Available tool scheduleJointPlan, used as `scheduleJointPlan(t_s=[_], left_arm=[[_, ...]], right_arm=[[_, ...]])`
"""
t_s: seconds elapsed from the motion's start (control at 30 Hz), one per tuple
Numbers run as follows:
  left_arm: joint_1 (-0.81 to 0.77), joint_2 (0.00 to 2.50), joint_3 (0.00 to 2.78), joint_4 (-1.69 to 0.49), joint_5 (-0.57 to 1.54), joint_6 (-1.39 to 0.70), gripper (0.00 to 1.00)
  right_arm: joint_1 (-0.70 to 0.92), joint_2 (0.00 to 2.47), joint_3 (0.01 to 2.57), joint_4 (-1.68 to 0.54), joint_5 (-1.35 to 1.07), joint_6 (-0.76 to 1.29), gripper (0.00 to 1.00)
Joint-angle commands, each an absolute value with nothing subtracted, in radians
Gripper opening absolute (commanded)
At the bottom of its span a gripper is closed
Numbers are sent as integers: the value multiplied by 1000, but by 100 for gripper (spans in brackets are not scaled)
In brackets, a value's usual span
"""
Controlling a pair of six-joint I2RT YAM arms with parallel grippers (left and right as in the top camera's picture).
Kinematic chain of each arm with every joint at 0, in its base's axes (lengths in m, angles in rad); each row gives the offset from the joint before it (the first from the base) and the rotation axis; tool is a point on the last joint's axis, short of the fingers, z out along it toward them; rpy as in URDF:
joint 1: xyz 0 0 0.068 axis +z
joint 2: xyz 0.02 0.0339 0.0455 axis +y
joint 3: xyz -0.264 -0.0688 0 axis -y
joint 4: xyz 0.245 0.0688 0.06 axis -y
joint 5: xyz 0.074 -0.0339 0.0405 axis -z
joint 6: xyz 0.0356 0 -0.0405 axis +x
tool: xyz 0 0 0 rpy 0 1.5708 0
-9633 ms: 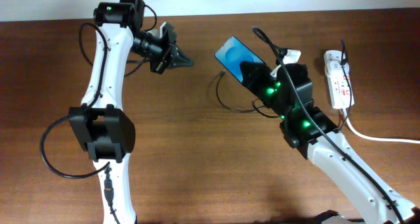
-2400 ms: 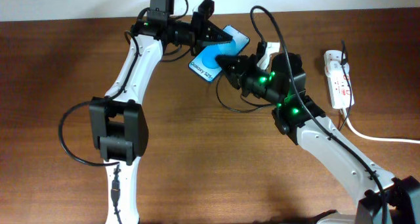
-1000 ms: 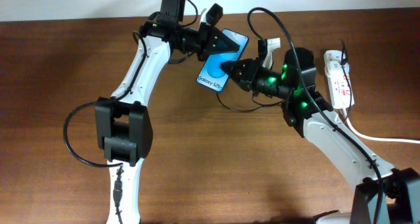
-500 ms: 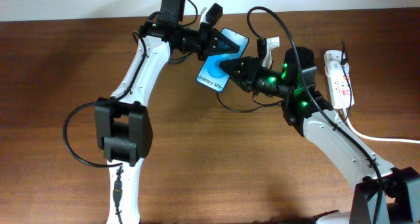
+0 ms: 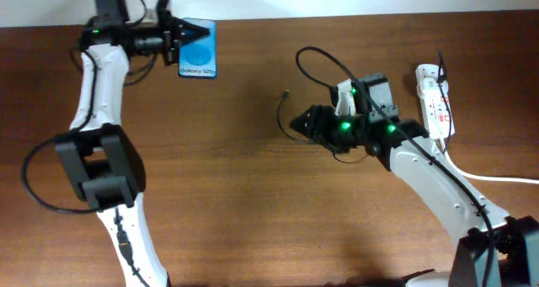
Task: Plug charger to phone and switch on socket
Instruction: 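Move the right gripper down to the black cable plug and grasp it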
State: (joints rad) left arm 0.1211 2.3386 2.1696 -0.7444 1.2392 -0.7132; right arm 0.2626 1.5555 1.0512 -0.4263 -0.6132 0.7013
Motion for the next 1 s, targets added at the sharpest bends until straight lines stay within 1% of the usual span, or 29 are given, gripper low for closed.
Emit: scheduleJointPlan(t_s=[0.0, 0.1, 0.13, 0.2, 0.27, 0.33, 0.37, 0.43, 0.5, 0.57, 0.67, 0.73, 0.77, 0.87, 0.9, 0.93, 0.97], left_arm=[[174, 2132, 2180, -739, 1076, -763, 0], [213, 2033, 2180, -836, 1042, -718, 0], [213, 2014, 2180, -937, 1013, -658, 0], [200, 2007, 2176, -1087, 947, -592, 0], [173, 2007, 2134, -1074, 946, -587, 0], [122, 2007, 2061, -1000, 984, -613, 0], [88, 2007, 2006, -913, 1082, -651, 0], [48, 2007, 1922, -772, 1134, -738, 0], [21, 2007, 1850, -667, 1118, -797, 0], [7, 2005, 1785, -517, 1107, -918, 0], [6, 2000, 1736, -218, 1096, -1114, 0], [13, 2001, 1732, -184, 1147, -1092, 0], [22, 2001, 1726, -189, 1167, -1066, 0], [31, 2001, 1719, -194, 1126, -1042, 0], [31, 2001, 1719, -195, 1117, -1042, 0], [31, 2001, 1719, -195, 1106, -1042, 0], [31, 2001, 1719, -195, 1102, -1042, 0]], right_arm=[[268, 1551, 1185, -562, -438, 510, 75], [268, 1551, 1261, -659, -364, 408, 84], [268, 1551, 1268, -670, -357, 373, 87], [268, 1551, 1268, -686, -356, 336, 87], [268, 1551, 1268, -699, -354, 321, 88], [269, 1551, 1268, -700, -355, 331, 86], [270, 1551, 1268, -703, -355, 338, 85], [278, 1551, 1268, -703, -354, 347, 85], [297, 1551, 1268, -702, -353, 356, 85], [318, 1557, 1268, -694, -342, 416, 85], [323, 1595, 1268, -649, -336, 512, 84], [323, 1637, 1269, -587, -375, 558, 81], [324, 1671, 1269, -533, -400, 609, 76], [337, 1788, 1303, -418, -400, 707, 66], [340, 1821, 1320, -399, -400, 716, 64], [346, 1859, 1345, -391, -398, 716, 59], [353, 1892, 1367, -389, -395, 715, 57]])
